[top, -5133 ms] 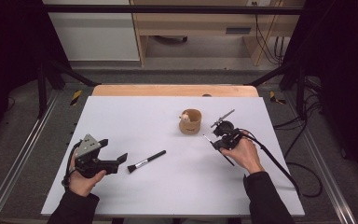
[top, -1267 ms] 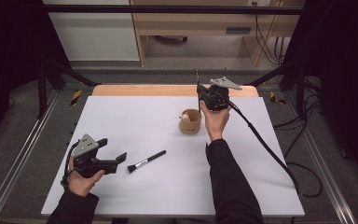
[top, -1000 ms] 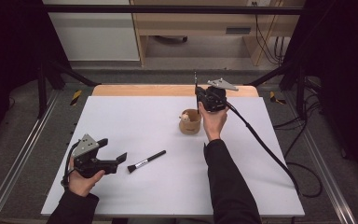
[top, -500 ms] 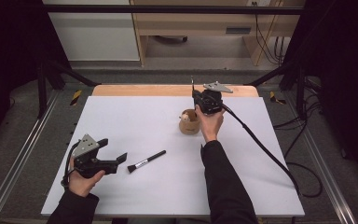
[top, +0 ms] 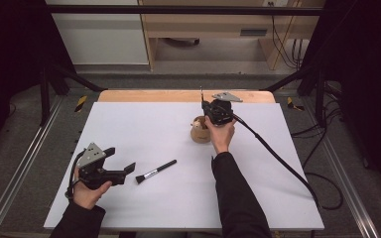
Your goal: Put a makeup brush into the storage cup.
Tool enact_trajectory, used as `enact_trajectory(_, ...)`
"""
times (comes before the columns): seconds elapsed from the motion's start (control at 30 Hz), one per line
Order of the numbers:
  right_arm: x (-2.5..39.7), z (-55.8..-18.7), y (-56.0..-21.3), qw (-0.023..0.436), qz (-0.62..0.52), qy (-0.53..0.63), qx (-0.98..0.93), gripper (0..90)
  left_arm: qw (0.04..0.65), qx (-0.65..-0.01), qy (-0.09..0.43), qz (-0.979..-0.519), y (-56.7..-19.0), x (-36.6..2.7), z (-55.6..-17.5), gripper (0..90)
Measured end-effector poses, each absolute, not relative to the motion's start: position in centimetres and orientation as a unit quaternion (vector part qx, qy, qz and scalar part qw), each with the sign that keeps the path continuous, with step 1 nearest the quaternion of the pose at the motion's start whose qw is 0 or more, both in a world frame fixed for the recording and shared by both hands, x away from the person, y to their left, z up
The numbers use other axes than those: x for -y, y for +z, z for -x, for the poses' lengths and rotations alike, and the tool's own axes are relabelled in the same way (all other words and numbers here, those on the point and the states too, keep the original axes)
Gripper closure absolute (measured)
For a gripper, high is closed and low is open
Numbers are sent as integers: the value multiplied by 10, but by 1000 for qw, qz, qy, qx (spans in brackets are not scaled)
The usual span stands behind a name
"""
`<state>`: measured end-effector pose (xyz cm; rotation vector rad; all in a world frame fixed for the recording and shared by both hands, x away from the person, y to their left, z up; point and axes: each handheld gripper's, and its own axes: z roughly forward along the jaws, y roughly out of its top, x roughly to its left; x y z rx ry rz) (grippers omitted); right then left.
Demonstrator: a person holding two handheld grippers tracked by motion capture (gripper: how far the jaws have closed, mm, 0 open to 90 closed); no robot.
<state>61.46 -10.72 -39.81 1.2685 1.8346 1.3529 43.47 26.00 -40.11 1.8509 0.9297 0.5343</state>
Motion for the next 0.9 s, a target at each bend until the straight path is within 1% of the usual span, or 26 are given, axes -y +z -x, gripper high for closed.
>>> enact_trajectory(0.9, 106, -611, -420, 251, -475, 468, -701, 855, 479, -379, 219, -761, -401, -258, -434, 76)
